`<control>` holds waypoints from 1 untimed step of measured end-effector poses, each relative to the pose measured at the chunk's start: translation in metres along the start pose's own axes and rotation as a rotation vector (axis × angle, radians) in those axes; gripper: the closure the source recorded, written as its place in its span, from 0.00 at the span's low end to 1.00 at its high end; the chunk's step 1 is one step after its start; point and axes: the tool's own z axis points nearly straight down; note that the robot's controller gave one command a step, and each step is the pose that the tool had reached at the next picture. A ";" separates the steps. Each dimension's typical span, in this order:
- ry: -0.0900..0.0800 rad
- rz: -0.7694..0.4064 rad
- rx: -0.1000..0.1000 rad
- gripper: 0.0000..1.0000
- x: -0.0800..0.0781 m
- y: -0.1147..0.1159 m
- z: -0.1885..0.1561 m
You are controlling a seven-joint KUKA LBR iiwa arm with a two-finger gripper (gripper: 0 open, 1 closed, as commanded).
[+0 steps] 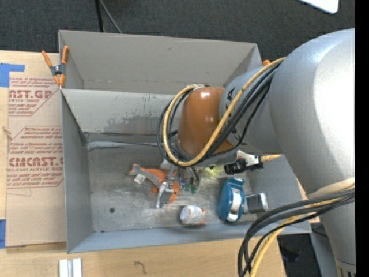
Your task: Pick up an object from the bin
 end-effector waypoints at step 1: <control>-0.040 0.340 -0.024 1.00 -0.010 -0.005 -0.002</control>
Offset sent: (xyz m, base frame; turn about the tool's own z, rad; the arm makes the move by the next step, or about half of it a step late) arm 0.0000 0.0000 0.0000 0.0000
